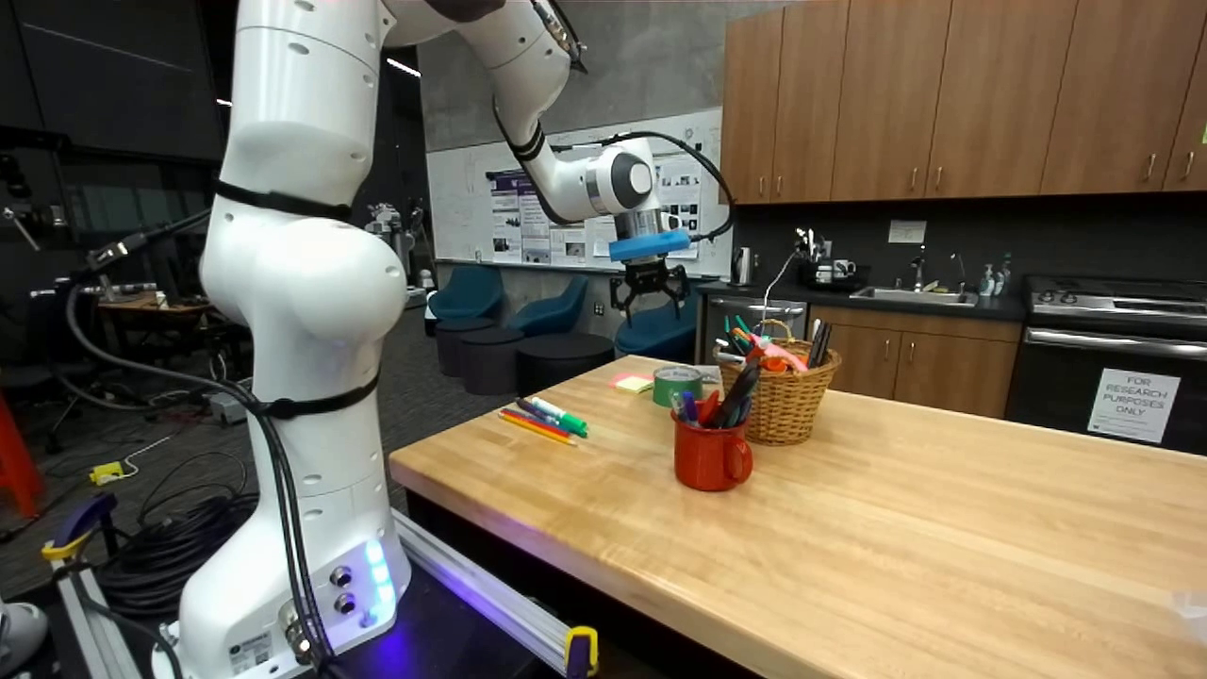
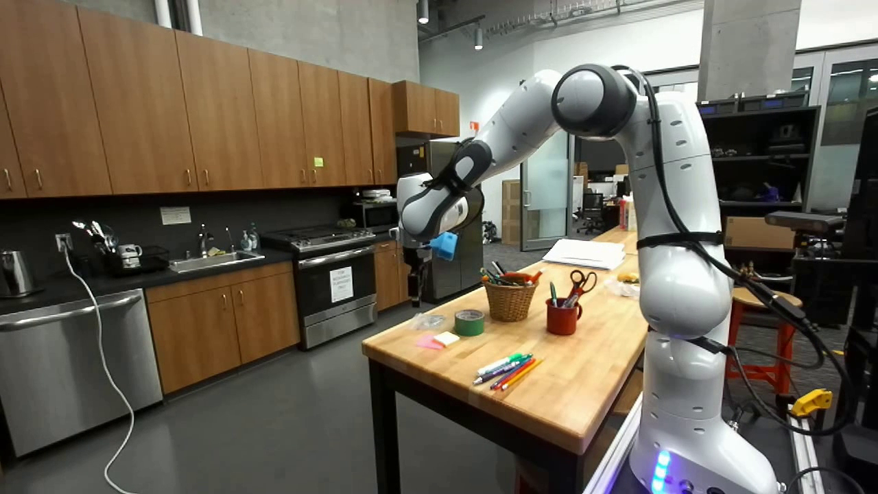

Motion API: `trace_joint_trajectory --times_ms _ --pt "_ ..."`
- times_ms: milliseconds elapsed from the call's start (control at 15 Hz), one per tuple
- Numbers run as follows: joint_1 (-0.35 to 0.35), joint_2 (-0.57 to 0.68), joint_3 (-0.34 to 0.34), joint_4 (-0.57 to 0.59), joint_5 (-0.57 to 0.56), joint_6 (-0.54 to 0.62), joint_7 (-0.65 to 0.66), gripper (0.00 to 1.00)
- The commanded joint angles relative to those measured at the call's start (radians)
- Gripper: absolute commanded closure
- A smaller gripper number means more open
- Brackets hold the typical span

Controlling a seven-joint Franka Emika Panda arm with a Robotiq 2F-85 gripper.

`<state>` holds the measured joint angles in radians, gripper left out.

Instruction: Pick up the plastic on the left and put it in the center hole of the green masking tape

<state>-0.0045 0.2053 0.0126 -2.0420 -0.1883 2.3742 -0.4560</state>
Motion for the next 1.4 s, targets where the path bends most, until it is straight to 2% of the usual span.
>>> trace_joint_trajectory --times_ms 0,1133,1200,1267,1333 --pt "-0.020 0.067 0.005 0.076 0.007 -0.041 -0.029 0.00" --pt "-0.077 0.240 0.008 0.197 0.014 -0.121 -0.043 0.00" --pt "-0.080 0.246 0.008 0.201 0.015 -0.124 -0.044 0.07" --pt "-0.082 0.252 0.009 0.205 0.015 -0.127 -0.045 0.23" --pt "-0.084 0.255 0.010 0.209 0.017 -0.129 -0.047 0.32"
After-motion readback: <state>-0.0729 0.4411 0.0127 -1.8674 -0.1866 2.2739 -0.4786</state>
